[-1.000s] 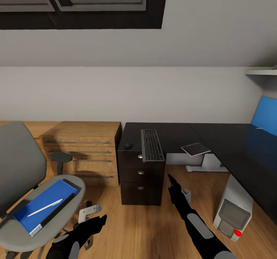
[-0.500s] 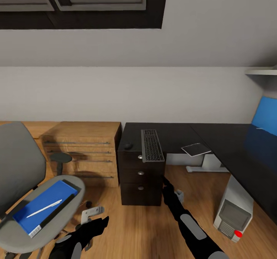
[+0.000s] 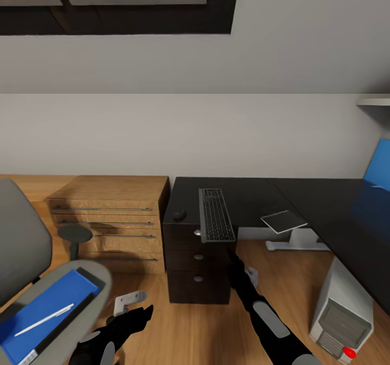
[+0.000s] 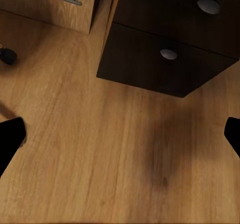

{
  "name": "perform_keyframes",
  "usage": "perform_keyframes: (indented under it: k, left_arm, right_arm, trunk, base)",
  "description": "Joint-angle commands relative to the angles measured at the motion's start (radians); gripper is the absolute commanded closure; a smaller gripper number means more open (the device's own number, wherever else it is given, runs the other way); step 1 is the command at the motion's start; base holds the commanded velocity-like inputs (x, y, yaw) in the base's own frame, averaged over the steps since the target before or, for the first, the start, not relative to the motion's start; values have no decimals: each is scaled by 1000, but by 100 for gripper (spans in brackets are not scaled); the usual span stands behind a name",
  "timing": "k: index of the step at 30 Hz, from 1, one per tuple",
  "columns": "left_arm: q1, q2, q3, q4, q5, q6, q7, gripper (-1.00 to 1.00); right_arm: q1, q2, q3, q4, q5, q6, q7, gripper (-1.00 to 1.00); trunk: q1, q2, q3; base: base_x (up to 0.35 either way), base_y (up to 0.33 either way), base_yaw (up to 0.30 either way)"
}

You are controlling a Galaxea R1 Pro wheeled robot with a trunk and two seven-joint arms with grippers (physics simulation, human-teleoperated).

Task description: In the bedroom, organize the workspace by keeping the computer under the desk, ensuring the monitor is on the desk, placing the keyboard on the desk next to the monitor, placing the mouse on the desk next to the keyboard, moving the folder from the swivel chair onto the desk next to the mouse, stacking the notebook on top of the folder with the pen on top of the notebook, and positioning the swivel chair next to the desk.

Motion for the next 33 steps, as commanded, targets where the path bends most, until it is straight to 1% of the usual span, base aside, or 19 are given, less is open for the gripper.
perform_keyframes:
  k: [1, 5, 14, 23, 33]
  left_arm:
    - [-1, -1, 1, -1, 10, 5, 4, -100]
    - [-1, 0, 1, -1, 10, 5, 4, -100]
    - [0, 0, 1, -1, 11, 5, 4, -100]
    - [0, 1, 2, -2, 13, 5, 4, -100]
    - [-1, 1, 2, -2, 13, 5, 4, -100]
  right_arm:
    - [-1, 0, 2, 1, -10, 2, 4, -100]
    - [-1, 0, 1, 3, -11, 2, 3, -100]
    - [-1, 0, 2, 5, -9, 1, 1, -100]
    - [-1, 1, 7, 9, -8, 2, 1, -100]
    - [0, 1, 9, 10, -7, 2, 1, -100]
  trunk:
    - [0, 0, -1]
    - [0, 0, -1]
    - [0, 0, -1]
    - [0, 0, -1]
    - [0, 0, -1]
  base:
    - [258, 0, 0]
    - [201, 0, 0]
    - [33, 4, 0]
    - [201, 126, 0]
    - [62, 32, 0]
